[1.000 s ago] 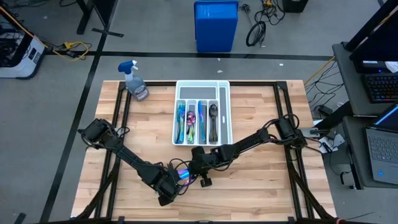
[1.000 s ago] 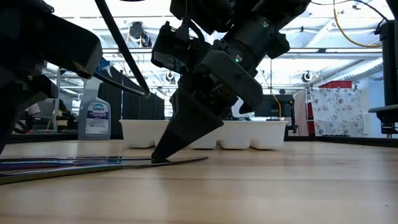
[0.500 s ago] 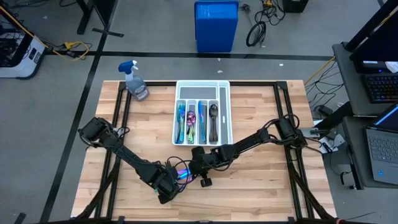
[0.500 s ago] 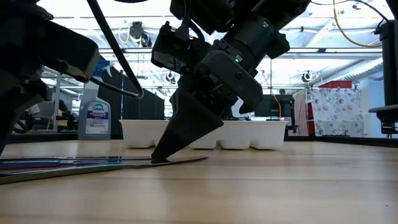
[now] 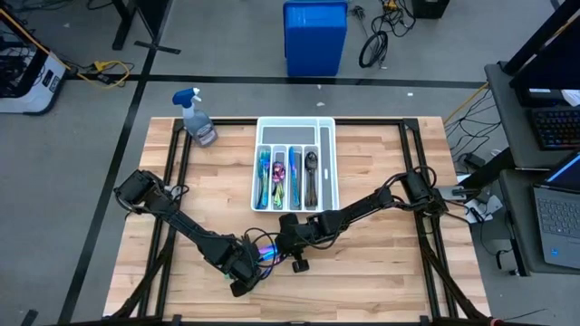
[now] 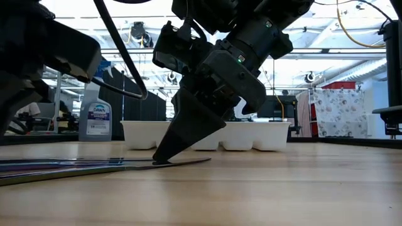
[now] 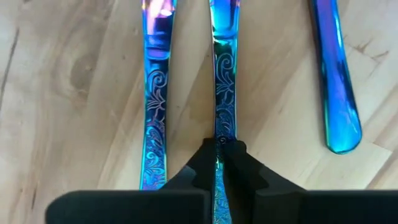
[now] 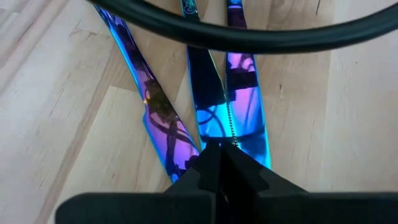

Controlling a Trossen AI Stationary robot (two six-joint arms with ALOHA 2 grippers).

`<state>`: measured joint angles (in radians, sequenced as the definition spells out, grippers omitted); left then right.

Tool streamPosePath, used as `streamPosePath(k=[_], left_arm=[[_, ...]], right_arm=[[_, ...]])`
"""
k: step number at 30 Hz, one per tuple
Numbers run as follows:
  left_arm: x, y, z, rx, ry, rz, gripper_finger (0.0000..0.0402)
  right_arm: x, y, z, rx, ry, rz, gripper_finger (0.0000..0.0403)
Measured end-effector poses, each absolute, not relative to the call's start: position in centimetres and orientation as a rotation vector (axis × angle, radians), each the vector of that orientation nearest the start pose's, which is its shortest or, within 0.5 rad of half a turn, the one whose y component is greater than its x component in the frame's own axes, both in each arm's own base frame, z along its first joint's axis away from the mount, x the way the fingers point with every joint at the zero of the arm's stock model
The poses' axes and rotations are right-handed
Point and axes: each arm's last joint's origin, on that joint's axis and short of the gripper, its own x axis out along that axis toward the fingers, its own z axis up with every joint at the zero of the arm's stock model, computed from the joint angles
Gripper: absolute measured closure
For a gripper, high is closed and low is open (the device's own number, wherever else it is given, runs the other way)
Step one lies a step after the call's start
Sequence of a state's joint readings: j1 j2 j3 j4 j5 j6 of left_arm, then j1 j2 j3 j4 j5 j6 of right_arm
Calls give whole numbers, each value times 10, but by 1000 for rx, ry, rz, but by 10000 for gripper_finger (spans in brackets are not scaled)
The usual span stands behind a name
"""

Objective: Sort silverware

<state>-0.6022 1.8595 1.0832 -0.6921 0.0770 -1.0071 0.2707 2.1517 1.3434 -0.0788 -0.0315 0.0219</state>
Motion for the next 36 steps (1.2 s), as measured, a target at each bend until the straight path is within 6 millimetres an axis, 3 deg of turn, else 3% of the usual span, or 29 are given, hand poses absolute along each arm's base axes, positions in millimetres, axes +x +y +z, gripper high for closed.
streamPosePath(k=[9,18,36], left_arm=[[265,-185,132,-417,1525,207,396],[276,-194,146,-414,1498,157,396],[274,-195,148,-407,1498,159,401]], right_arm=[[422,118,114,-86,887,272,403],[422,118,113,-84,889,272,403],[423,120,121,-85,848,277,392]])
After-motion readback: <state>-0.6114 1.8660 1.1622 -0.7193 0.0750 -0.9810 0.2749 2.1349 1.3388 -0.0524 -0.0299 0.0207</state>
